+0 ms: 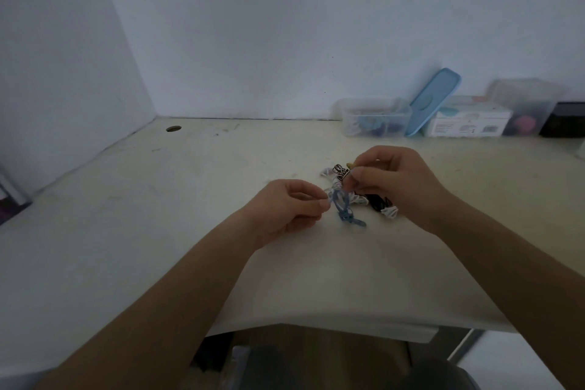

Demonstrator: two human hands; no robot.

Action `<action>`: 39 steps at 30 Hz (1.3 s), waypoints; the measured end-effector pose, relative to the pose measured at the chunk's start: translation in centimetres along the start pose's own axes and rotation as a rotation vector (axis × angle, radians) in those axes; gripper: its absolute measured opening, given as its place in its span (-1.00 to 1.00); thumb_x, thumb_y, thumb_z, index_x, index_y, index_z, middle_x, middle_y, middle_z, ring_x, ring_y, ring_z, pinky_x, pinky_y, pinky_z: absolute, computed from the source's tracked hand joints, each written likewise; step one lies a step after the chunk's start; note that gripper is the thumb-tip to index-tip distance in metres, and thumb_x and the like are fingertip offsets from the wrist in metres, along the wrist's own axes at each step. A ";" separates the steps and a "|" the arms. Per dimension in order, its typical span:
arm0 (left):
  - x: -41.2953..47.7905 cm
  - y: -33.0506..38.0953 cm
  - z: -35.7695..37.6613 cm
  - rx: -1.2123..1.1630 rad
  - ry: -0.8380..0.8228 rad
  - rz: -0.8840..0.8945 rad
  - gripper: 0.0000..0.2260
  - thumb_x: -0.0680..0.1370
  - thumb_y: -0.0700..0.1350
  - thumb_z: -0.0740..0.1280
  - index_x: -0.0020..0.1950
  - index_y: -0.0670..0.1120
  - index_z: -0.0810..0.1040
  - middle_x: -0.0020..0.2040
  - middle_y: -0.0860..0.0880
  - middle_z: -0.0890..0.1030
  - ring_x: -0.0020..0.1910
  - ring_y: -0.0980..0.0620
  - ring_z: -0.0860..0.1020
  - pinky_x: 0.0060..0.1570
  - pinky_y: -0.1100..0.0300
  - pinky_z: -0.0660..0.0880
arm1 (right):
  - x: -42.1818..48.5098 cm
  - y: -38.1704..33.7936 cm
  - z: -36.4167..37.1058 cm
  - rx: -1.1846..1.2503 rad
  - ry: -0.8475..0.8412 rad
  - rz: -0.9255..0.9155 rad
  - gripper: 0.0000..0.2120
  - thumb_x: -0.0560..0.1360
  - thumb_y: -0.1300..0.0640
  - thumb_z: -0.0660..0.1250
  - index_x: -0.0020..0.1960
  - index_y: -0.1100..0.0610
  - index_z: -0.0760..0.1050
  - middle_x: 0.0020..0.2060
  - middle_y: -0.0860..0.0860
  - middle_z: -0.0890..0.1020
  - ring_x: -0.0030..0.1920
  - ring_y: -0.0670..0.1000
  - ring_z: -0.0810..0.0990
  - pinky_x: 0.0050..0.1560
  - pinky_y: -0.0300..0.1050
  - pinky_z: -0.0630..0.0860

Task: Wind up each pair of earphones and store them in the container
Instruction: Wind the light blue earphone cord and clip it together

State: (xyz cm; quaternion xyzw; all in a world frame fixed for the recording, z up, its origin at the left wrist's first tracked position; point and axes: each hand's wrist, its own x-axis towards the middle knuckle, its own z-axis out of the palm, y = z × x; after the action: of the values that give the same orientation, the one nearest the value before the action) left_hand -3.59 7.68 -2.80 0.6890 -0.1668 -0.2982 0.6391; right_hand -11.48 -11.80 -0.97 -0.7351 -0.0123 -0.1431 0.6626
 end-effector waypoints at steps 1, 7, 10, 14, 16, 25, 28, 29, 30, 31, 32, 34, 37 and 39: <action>-0.1 0.0 0.0 0.061 0.015 0.012 -0.89 0.44 -0.29 0.51 -0.09 -0.16 0.64 -0.22 -0.09 0.66 -0.30 0.05 0.59 -0.22 0.24 0.58 | 0.1 0.1 -0.1 0.024 0.016 0.019 -0.92 0.53 0.35 0.35 -0.09 0.24 0.60 -0.23 0.16 0.72 -0.18 0.08 0.70 -0.07 -0.13 0.65; 0.1 -0.4 0.6 0.675 0.111 0.261 -0.90 0.39 -0.14 0.57 -0.17 -0.03 0.68 -0.25 0.07 0.69 -0.38 0.29 0.57 -0.32 0.40 0.47 | 1.4 0.7 0.5 -0.033 -0.003 0.110 -0.76 0.64 0.26 0.21 0.04 0.17 0.67 -0.36 0.03 0.54 -0.30 -0.04 0.51 -0.24 -0.22 0.50; 0.4 -0.5 0.4 0.860 0.082 0.283 -0.92 0.38 -0.07 0.55 -0.22 0.06 0.68 -0.23 0.12 0.69 -0.30 0.33 0.58 -0.22 0.43 0.49 | 2.1 0.8 1.5 -0.101 0.020 0.094 -0.77 0.66 0.22 0.16 0.08 0.17 0.60 -0.42 0.01 0.49 -0.34 -0.02 0.46 -0.22 -0.10 0.47; 1.3 1.0 -1.0 0.909 0.123 0.294 -0.94 0.45 -0.02 0.50 -0.13 0.02 0.72 -0.18 0.10 0.70 -0.19 0.20 0.61 -0.15 0.29 0.54 | 3.3 0.8 2.0 -0.108 0.047 0.060 -0.78 0.67 0.11 0.21 -0.04 0.19 0.55 -0.45 0.00 0.51 -0.38 0.00 0.45 -0.21 -0.03 0.49; 2.4 2.0 -2.6 0.884 0.249 0.315 -0.98 0.49 -0.04 0.47 -0.12 0.04 0.69 -0.16 0.12 0.68 -0.18 0.20 0.59 -0.23 0.38 0.49 | 4.0 0.8 1.8 -0.106 0.044 0.066 -0.71 0.67 0.07 0.19 -0.07 0.21 0.56 -0.47 0.02 0.52 -0.43 0.01 0.47 -0.27 -0.07 0.52; 9.7 3.2 -5.4 1.130 0.334 0.193 -0.87 0.52 -0.09 0.45 0.06 0.02 0.69 0.04 0.05 0.67 -0.04 0.12 0.58 0.02 0.21 0.48 | 7.5 1.8 1.0 -0.046 -0.100 0.197 -0.70 0.65 0.04 0.25 -0.06 0.25 0.59 -0.45 0.03 0.53 -0.55 -0.10 0.34 -0.51 -0.21 0.36; 10.8 3.0 -4.8 1.188 0.286 0.130 -0.85 0.48 -0.06 0.49 0.04 0.01 0.69 -0.01 0.05 0.68 -0.06 0.09 0.61 0.06 0.14 0.57 | 7.8 2.2 1.1 -0.020 -0.126 0.222 -0.70 0.64 0.04 0.26 -0.06 0.26 0.59 -0.44 0.05 0.55 -0.56 -0.10 0.33 -0.51 -0.22 0.37; 11.1 2.9 -4.7 1.190 0.279 0.124 -0.87 0.48 -0.07 0.50 0.02 0.01 0.69 -0.03 0.04 0.69 -0.09 0.09 0.62 0.04 0.13 0.58 | 7.9 2.3 1.1 -0.011 -0.132 0.228 -0.70 0.64 0.03 0.25 -0.05 0.26 0.59 -0.44 0.05 0.56 -0.55 -0.10 0.34 -0.51 -0.22 0.38; 11.3 2.8 -4.6 1.187 0.272 0.123 -0.88 0.48 -0.08 0.50 0.00 0.01 0.70 -0.05 0.04 0.69 -0.11 0.10 0.62 0.02 0.14 0.59 | 7.9 2.4 1.1 -0.006 -0.138 0.231 -0.70 0.64 0.03 0.25 -0.05 0.26 0.58 -0.43 0.06 0.57 -0.55 -0.10 0.35 -0.50 -0.22 0.40; 11.3 2.7 -4.5 1.179 0.267 0.125 -0.90 0.48 -0.09 0.49 -0.01 0.01 0.70 -0.06 0.04 0.69 -0.12 0.11 0.62 0.00 0.16 0.58 | 7.9 2.4 1.2 -0.005 -0.144 0.233 -0.71 0.64 0.04 0.26 -0.04 0.26 0.58 -0.42 0.06 0.58 -0.54 -0.10 0.37 -0.49 -0.21 0.42; 11.3 2.8 -4.5 1.164 0.266 0.132 -0.91 0.48 -0.10 0.49 -0.02 0.00 0.70 -0.06 0.04 0.69 -0.13 0.12 0.61 -0.03 0.19 0.57 | 7.8 2.4 1.2 -0.004 -0.150 0.234 -0.73 0.63 0.05 0.27 -0.03 0.25 0.59 -0.40 0.07 0.59 -0.54 -0.10 0.39 -0.47 -0.21 0.44; 10.8 3.1 -4.7 1.092 0.286 0.182 -0.91 0.49 -0.12 0.48 -0.01 -0.01 0.70 -0.06 0.05 0.68 -0.11 0.15 0.59 -0.09 0.29 0.49 | 7.7 2.4 1.2 0.003 -0.165 0.234 -0.79 0.63 0.11 0.28 -0.01 0.23 0.60 -0.35 0.09 0.63 -0.50 -0.07 0.45 -0.43 -0.19 0.49; 8.8 3.8 -4.8 0.792 0.340 0.294 -0.89 0.48 -0.17 0.48 -0.01 -0.04 0.70 -0.10 0.06 0.70 -0.16 0.20 0.61 -0.18 0.41 0.48 | 7.0 2.3 1.1 0.056 -0.178 0.226 -0.85 0.64 0.19 0.24 0.05 0.22 0.57 -0.28 0.12 0.67 -0.43 0.00 0.52 -0.36 -0.14 0.53; 6.8 3.8 -4.4 0.444 0.277 0.287 -0.88 0.48 -0.24 0.48 0.00 -0.11 0.70 -0.12 -0.04 0.72 -0.17 0.17 0.66 -0.11 0.35 0.58 | 6.4 2.3 1.0 0.057 -0.181 0.185 -0.87 0.64 0.19 0.25 0.09 0.21 0.54 -0.21 0.13 0.70 -0.38 0.04 0.58 -0.31 -0.12 0.56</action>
State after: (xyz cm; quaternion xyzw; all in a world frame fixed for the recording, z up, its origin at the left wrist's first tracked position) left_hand 4.91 6.46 -0.40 0.8156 -0.2346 -0.0641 0.5250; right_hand -4.64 -12.17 -1.82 -0.7239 -0.0084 -0.0139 0.6897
